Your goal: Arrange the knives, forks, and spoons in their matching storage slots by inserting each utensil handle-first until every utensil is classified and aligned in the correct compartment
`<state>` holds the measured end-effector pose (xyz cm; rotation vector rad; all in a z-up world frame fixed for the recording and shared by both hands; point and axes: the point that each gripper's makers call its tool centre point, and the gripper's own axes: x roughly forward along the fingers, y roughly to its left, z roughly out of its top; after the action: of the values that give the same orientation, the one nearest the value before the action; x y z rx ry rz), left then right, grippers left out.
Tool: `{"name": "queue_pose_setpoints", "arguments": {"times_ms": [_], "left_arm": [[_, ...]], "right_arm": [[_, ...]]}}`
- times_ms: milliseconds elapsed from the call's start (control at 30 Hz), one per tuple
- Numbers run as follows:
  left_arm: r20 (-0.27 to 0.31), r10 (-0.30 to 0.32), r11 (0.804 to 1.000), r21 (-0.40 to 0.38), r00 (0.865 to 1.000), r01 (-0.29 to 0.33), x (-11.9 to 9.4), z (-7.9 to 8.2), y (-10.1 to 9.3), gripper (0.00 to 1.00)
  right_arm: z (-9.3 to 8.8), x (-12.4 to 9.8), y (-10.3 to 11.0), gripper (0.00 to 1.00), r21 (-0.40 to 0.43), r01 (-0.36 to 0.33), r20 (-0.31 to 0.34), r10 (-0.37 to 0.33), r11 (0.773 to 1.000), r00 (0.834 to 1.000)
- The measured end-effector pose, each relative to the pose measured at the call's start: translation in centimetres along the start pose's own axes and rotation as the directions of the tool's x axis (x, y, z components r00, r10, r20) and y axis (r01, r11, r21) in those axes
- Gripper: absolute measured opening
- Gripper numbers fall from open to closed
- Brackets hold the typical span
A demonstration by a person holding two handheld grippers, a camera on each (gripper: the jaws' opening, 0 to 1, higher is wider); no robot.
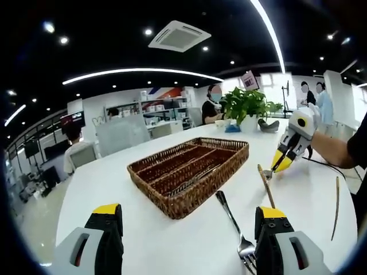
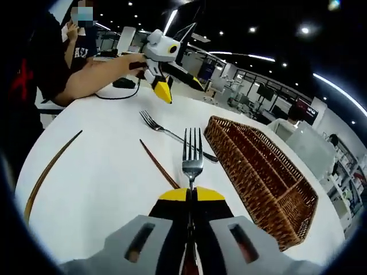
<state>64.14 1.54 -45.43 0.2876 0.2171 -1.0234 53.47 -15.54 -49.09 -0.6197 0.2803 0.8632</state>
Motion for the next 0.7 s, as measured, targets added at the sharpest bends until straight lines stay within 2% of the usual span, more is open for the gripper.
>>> {"name": "queue_pose_setpoints", "arguments": {"times_ms": [200, 367, 533, 700], "left_arm": [[0.000, -0.013, 1.000, 0.000, 1.000, 0.013, 0.1, -0.5, 0.1, 1.00], [-0.006, -0.016, 1.000, -0.001, 1.000, 0.016, 0.2, -0.7, 0.0, 1.00], [-0.016, -0.023, 1.000, 0.001, 1.000, 0.023, 0.4, -0.9, -0.3, 1.00], [-0.019, -0.023, 1.000, 0.002, 1.000, 0.024, 0.5, -1.0, -0.3, 1.00]], "right_arm": [[1.3, -0.2, 0.5, 0.00, -0.014, -0.028, -0.006, 0.028, 1.000, 1.000], [1.4, -0.4, 0.4, 0.00, -0.016, -0.035, -0.027, 0.035, 0.999, 0.999], [1.9, -1.0, -0.2, 0.00, -0.048, -0.020, -0.024, 0.019, 0.999, 1.000], [3.5, -1.9, -1.0, 0.00, -0.113, -0.014, -0.018, 0.012, 0.993, 1.000]]}}
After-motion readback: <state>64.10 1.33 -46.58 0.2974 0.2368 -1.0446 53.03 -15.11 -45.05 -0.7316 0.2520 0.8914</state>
